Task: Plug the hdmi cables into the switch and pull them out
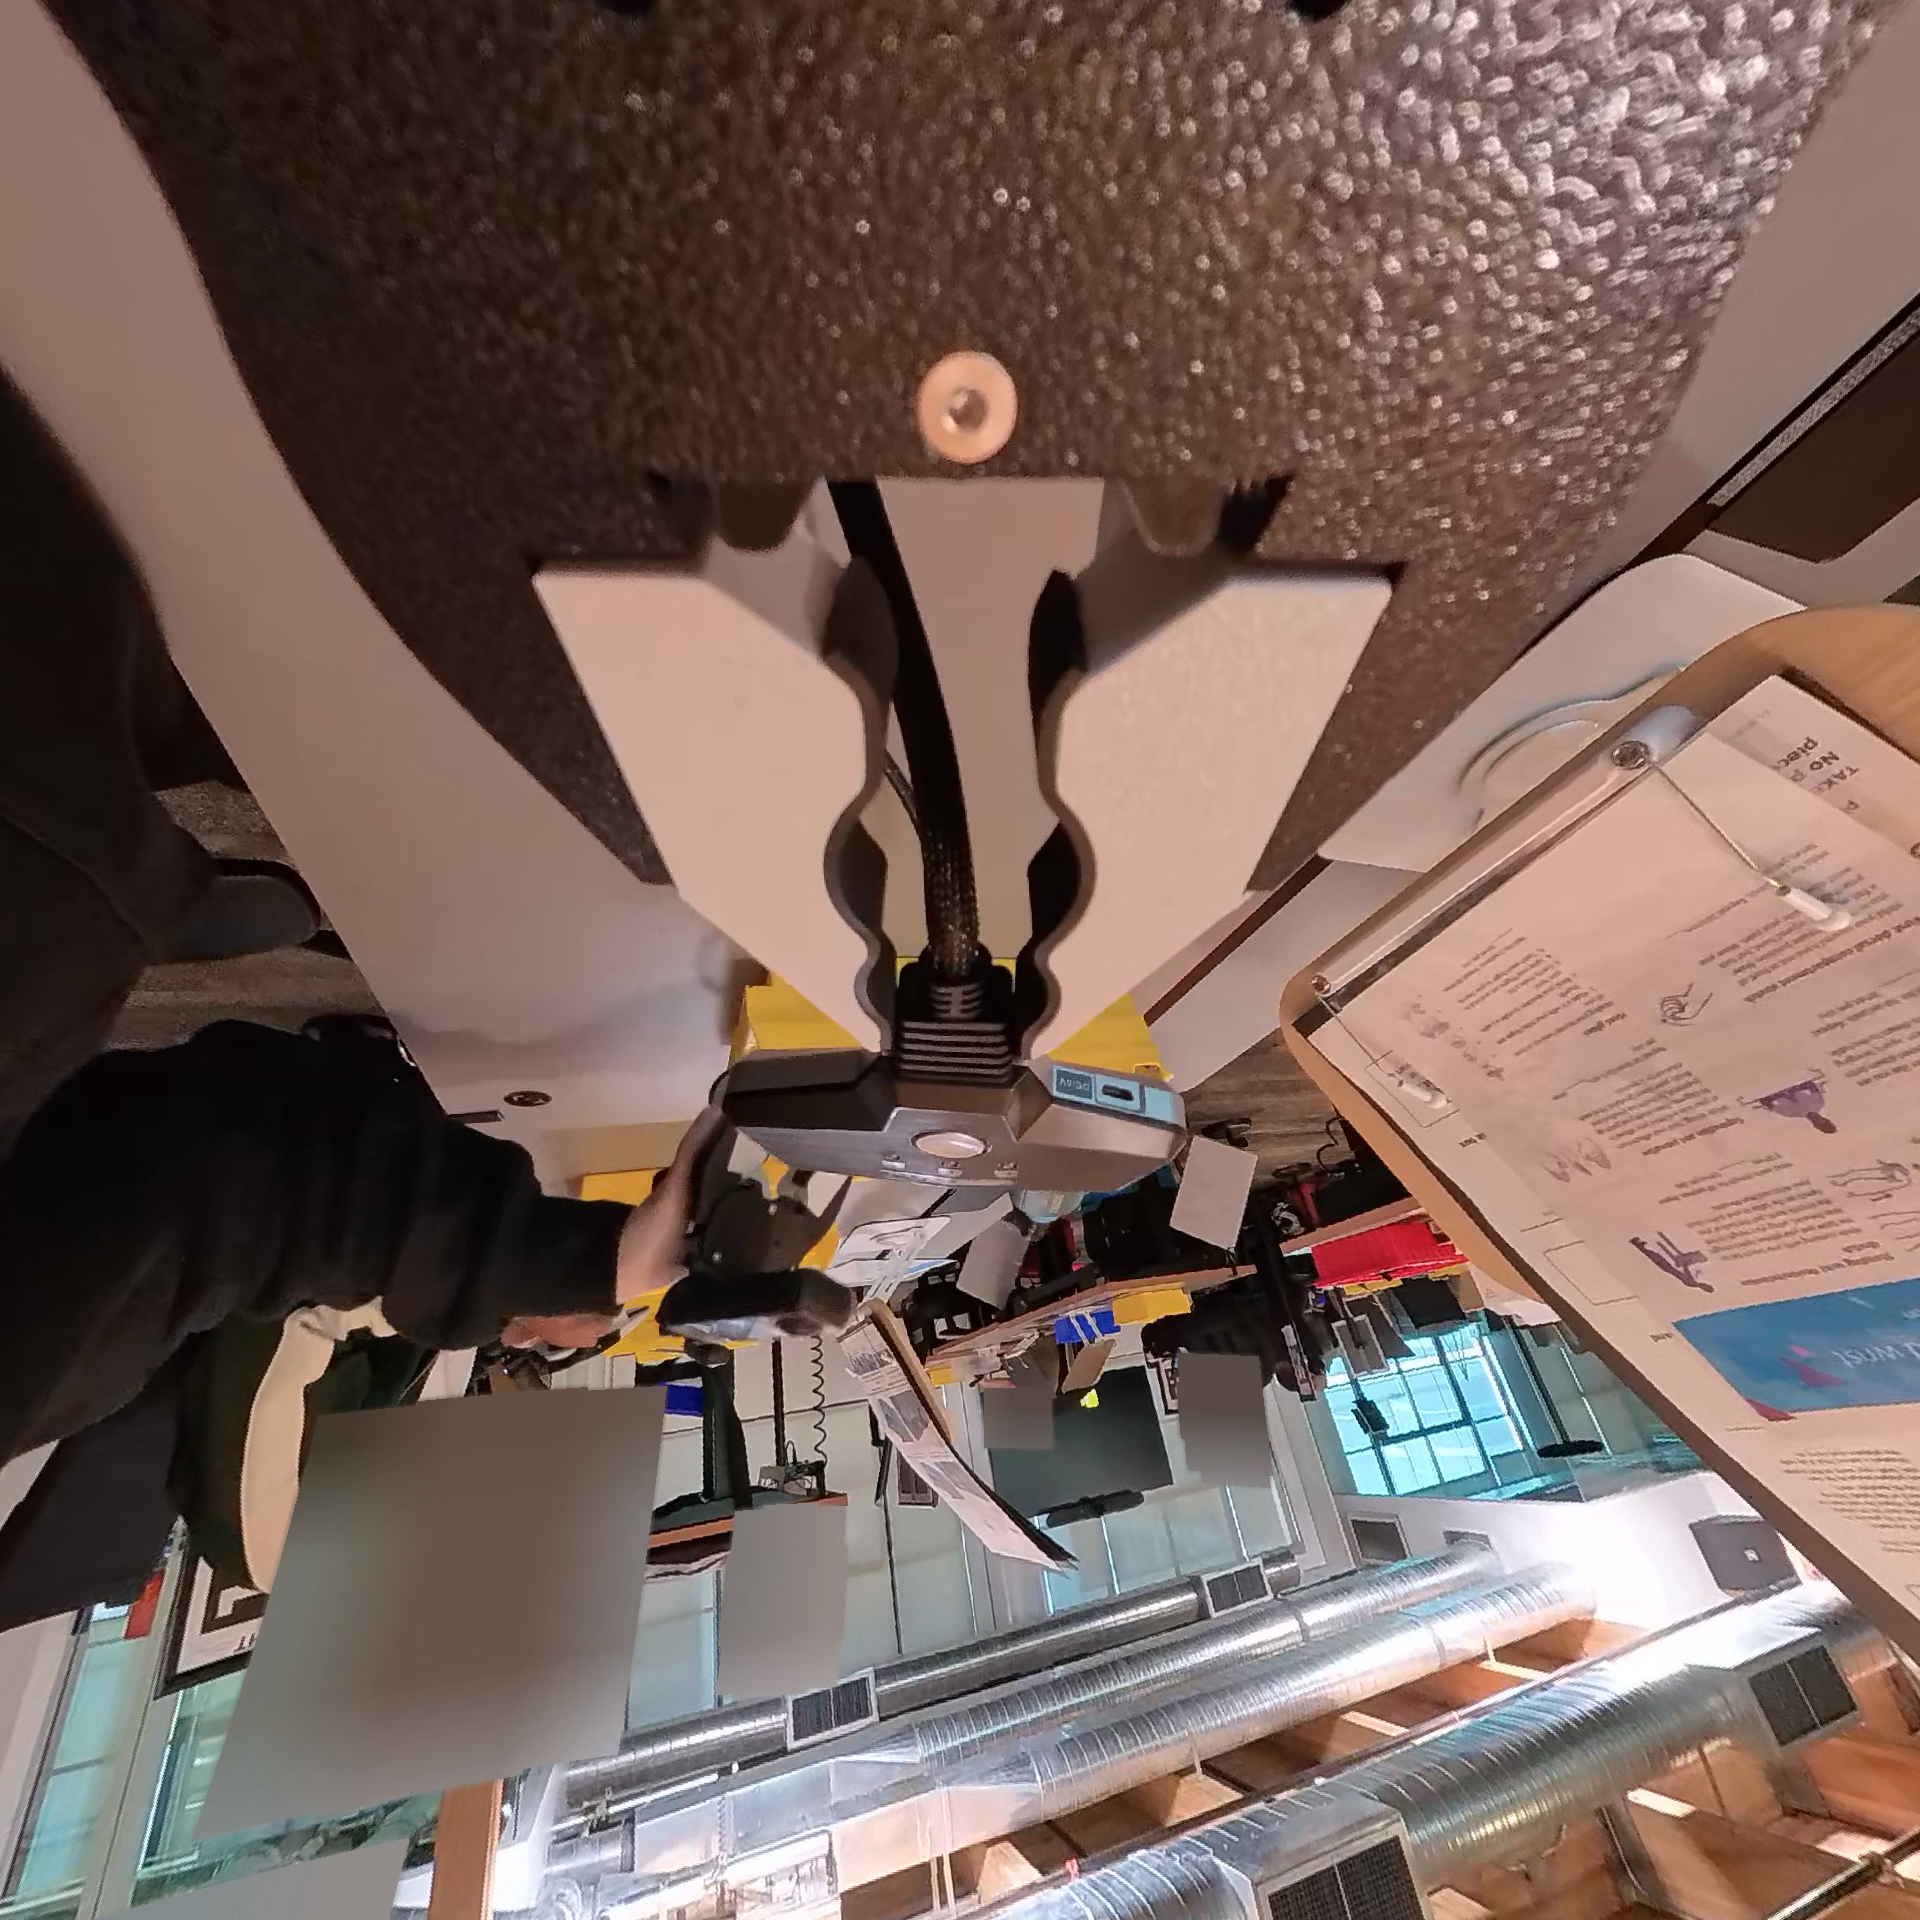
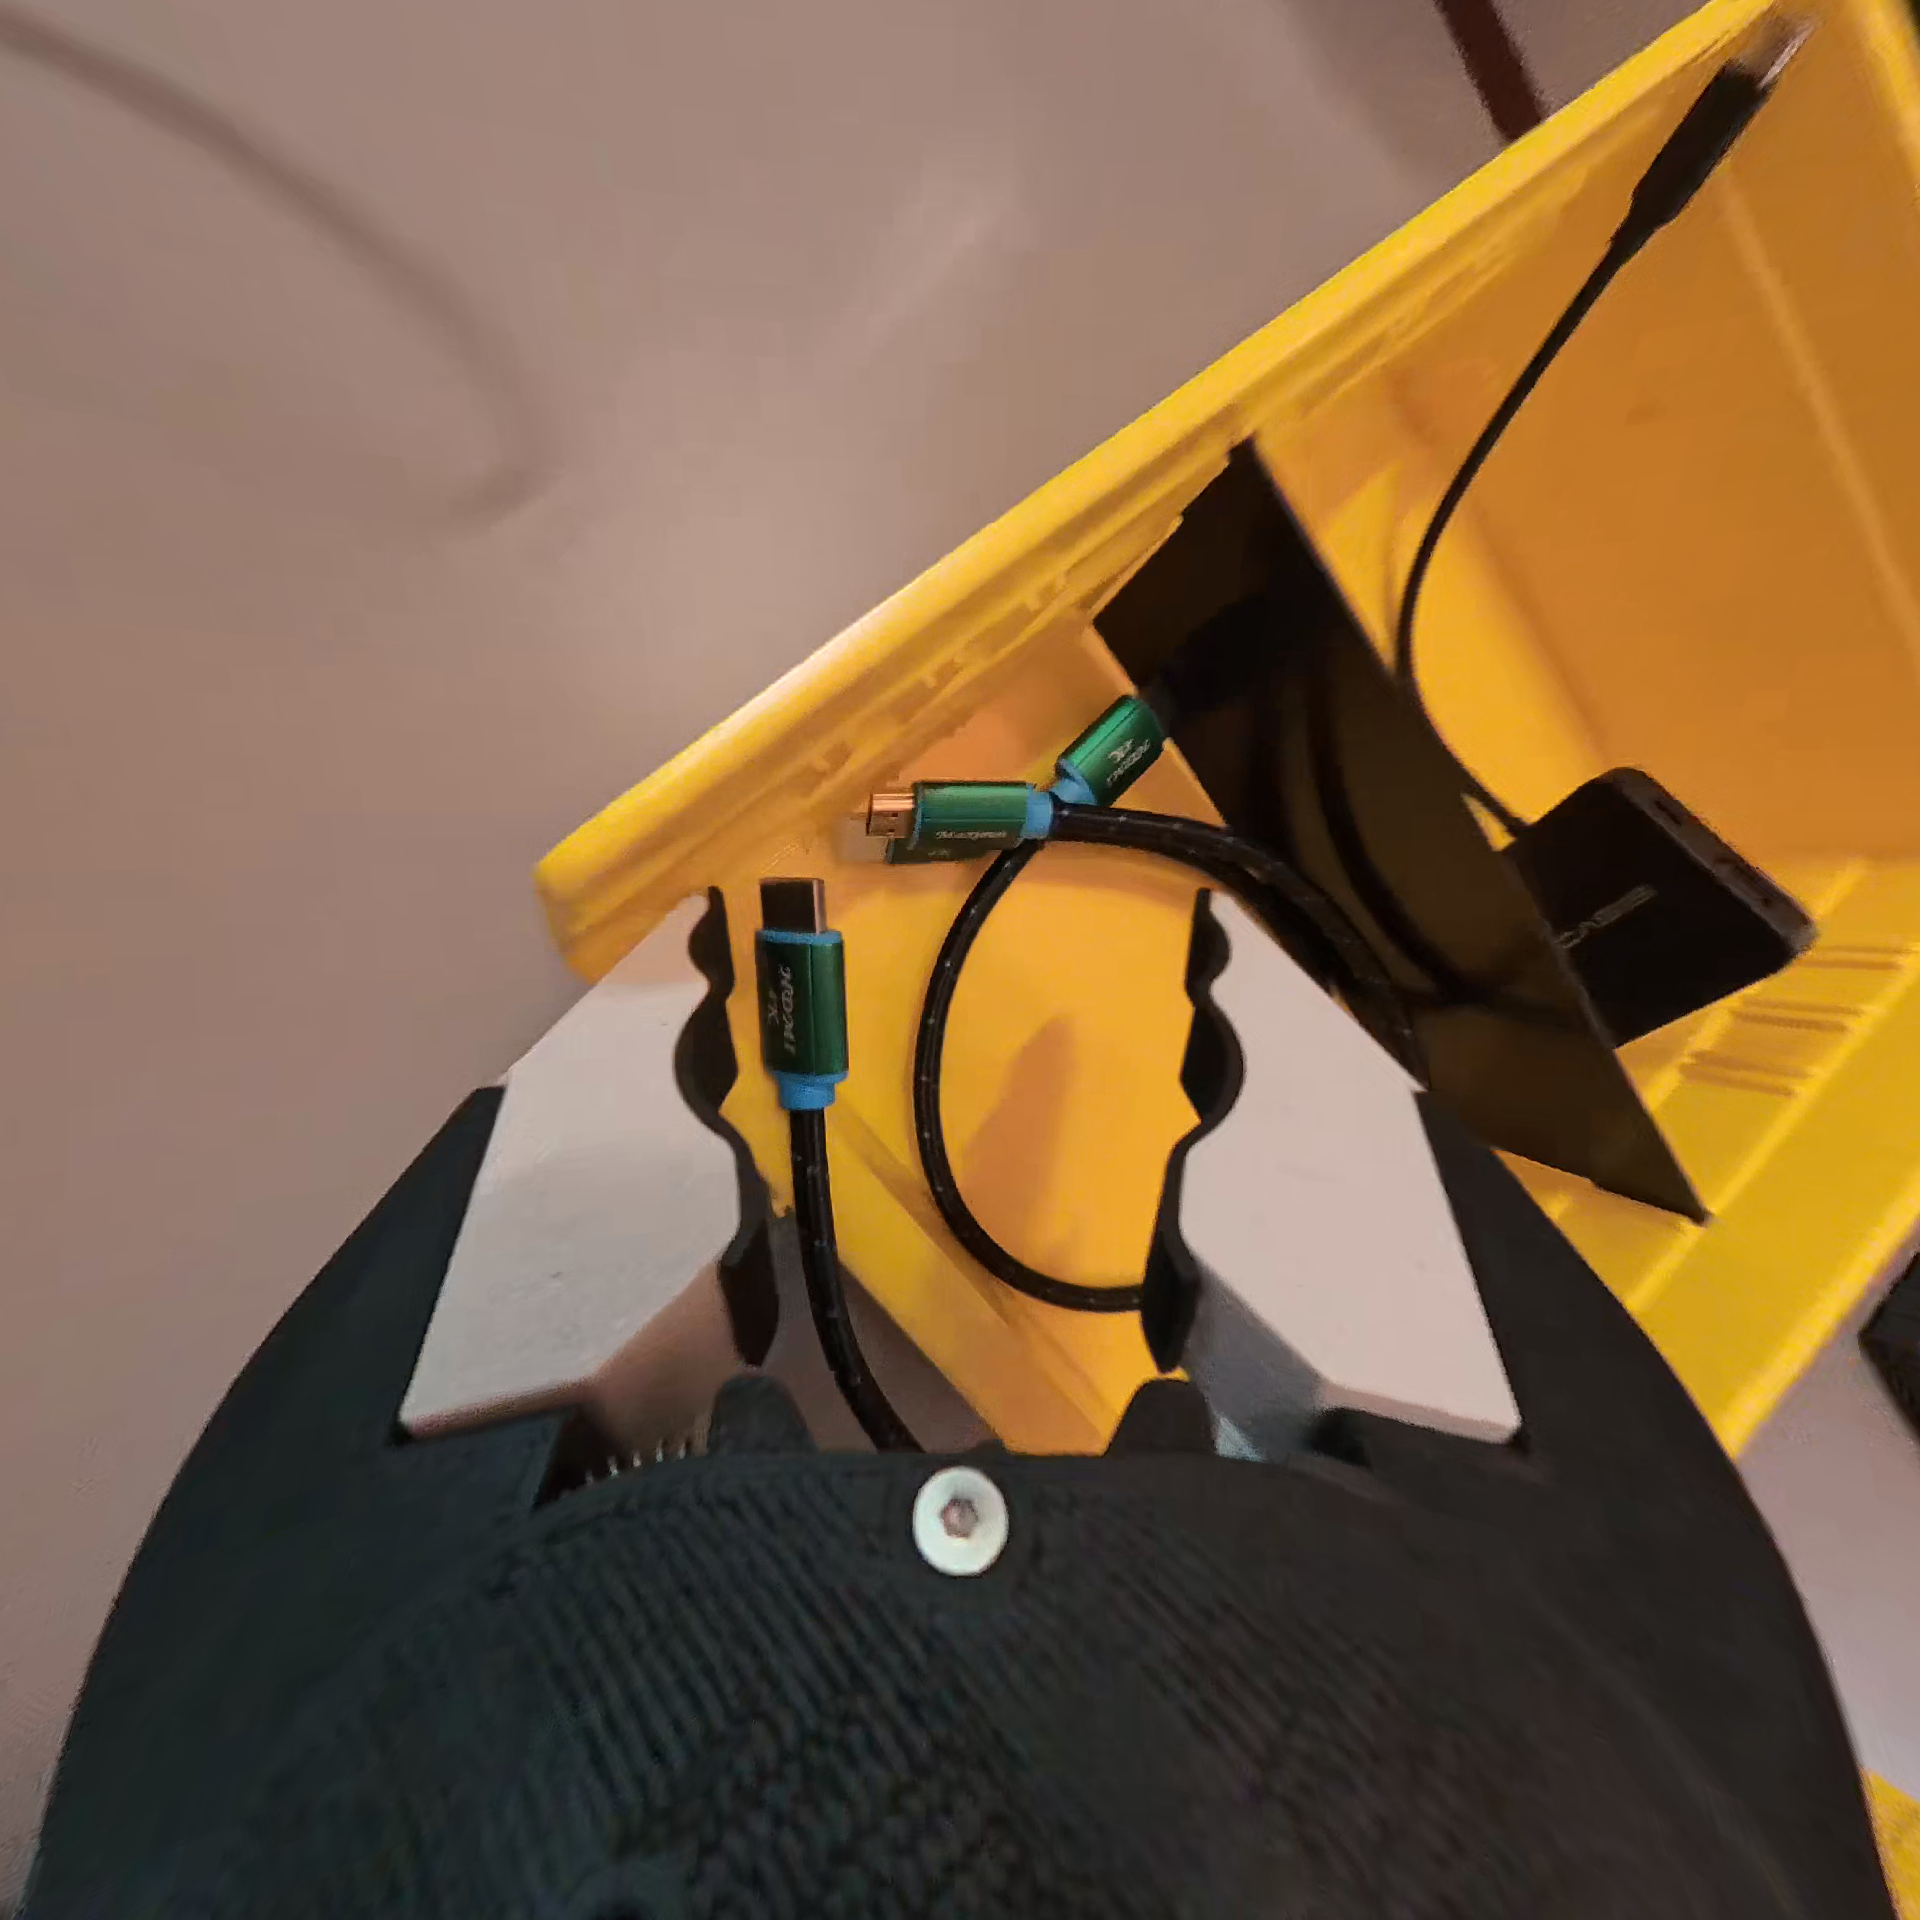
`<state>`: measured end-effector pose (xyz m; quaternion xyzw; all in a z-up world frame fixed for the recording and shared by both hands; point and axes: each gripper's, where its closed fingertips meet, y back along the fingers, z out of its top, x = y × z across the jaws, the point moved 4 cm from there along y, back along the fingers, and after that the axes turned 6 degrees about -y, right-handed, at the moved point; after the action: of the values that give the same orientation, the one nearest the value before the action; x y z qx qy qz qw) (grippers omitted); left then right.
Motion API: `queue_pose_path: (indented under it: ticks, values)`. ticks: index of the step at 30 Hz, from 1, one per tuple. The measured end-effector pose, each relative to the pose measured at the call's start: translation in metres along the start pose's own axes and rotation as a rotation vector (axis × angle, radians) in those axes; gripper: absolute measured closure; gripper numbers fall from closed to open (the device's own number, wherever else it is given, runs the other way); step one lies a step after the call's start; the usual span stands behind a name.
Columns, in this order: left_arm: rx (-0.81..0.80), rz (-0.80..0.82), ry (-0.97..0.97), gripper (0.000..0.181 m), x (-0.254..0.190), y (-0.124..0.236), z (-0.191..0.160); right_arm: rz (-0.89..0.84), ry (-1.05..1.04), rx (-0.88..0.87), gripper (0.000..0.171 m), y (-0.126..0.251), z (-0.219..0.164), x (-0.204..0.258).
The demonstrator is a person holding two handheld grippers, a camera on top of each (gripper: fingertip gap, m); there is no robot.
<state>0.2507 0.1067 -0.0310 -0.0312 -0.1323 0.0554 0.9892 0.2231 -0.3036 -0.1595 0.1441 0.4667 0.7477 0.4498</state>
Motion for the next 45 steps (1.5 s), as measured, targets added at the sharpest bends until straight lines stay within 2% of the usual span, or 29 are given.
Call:
queue_pose_path:
  ticks: [3, 5, 7, 9, 11, 13, 15, 16, 18, 19, 21, 22, 23, 25, 26, 27, 29, 31, 33, 36, 39, 42, 45]
  values:
    - [-0.009, 0.002, 0.011, 0.162, 0.0, -0.001, -0.002, 0.014, -0.073, -0.12, 0.078, 0.023, 0.016, -0.009]
    - [-0.014, -0.003, 0.016, 0.162, -0.001, -0.003, -0.003, 0.063, -0.099, -0.114, 0.07, 0.026, 0.013, -0.01]
    - [-0.016, -0.009, 0.017, 0.162, -0.002, -0.004, -0.003, 0.076, -0.093, -0.105, 0.072, 0.03, 0.01, -0.01]
    - [-0.018, -0.017, 0.011, 0.162, -0.004, -0.005, -0.002, 0.077, -0.12, -0.184, 0.07, 0.044, 0.022, -0.005]
    - [-0.027, -0.038, 0.002, 0.162, -0.007, -0.007, 0.0, 0.235, -0.194, -0.388, 0.069, 0.069, 0.058, 0.02]
    - [-0.028, -0.063, -0.026, 0.162, -0.012, -0.012, 0.001, 0.501, -0.257, -0.569, 0.07, 0.094, 0.096, 0.062]
    - [-0.012, -0.088, -0.052, 0.162, -0.016, -0.019, 0.002, 0.717, -0.342, -0.637, 0.074, 0.11, 0.127, 0.095]
    - [0.0, -0.104, -0.06, 0.162, -0.018, -0.023, 0.001, 0.725, -0.332, -0.666, 0.085, 0.117, 0.141, 0.103]
    - [0.021, -0.145, -0.063, 0.162, -0.023, -0.03, -0.001, 0.594, -0.137, -0.781, 0.079, 0.134, 0.161, 0.118]
    - [0.025, -0.164, -0.06, 0.162, -0.025, -0.032, -0.002, 0.471, -0.002, -0.828, 0.08, 0.138, 0.168, 0.121]
    - [0.033, -0.192, -0.052, 0.162, -0.028, -0.037, -0.005, 0.246, 0.264, -0.79, 0.076, 0.127, 0.178, 0.124]
    - [0.035, -0.202, -0.051, 0.162, -0.029, -0.04, -0.006, 0.211, 0.331, -0.734, 0.08, 0.116, 0.181, 0.126]
    - [0.033, -0.214, -0.051, 0.162, -0.03, -0.041, -0.006, 0.219, 0.357, -0.71, 0.082, 0.107, 0.186, 0.13]
    - [0.025, -0.236, -0.052, 0.162, -0.033, -0.044, -0.006, 0.35, 0.387, -0.754, 0.103, 0.1, 0.193, 0.147]
    - [0.017, -0.246, -0.053, 0.162, -0.035, -0.044, -0.006, 0.409, 0.391, -0.758, 0.107, 0.097, 0.195, 0.153]
    - [0.01, -0.256, -0.053, 0.162, -0.037, -0.044, -0.005, 0.43, 0.398, -0.759, 0.11, 0.093, 0.196, 0.154]
    - [-0.005, -0.276, -0.048, 0.162, -0.04, -0.044, -0.006, 0.466, 0.436, -0.771, 0.127, 0.089, 0.195, 0.157]
    - [-0.009, -0.286, -0.044, 0.162, -0.042, -0.043, -0.007, 0.518, 0.444, -0.787, 0.133, 0.089, 0.194, 0.161]
    - [-0.012, -0.305, -0.043, 0.162, -0.044, -0.043, -0.009, 0.543, 0.445, -0.797, 0.154, 0.087, 0.192, 0.162]
    - [-0.02, -0.313, -0.039, 0.162, -0.045, -0.044, -0.01, 0.56, 0.447, -0.8, 0.158, 0.084, 0.188, 0.163]
    - [-0.023, -0.318, -0.04, 0.162, -0.045, -0.046, -0.01, 0.54, 0.469, -0.755, 0.141, 0.078, 0.181, 0.161]
    - [-0.028, -0.323, -0.04, 0.162, -0.046, -0.046, -0.011, 0.558, 0.478, -0.748, 0.142, 0.078, 0.178, 0.162]
    - [-0.03, -0.325, -0.04, 0.162, -0.047, -0.048, -0.011, 0.58, 0.459, -0.754, 0.152, 0.078, 0.179, 0.161]
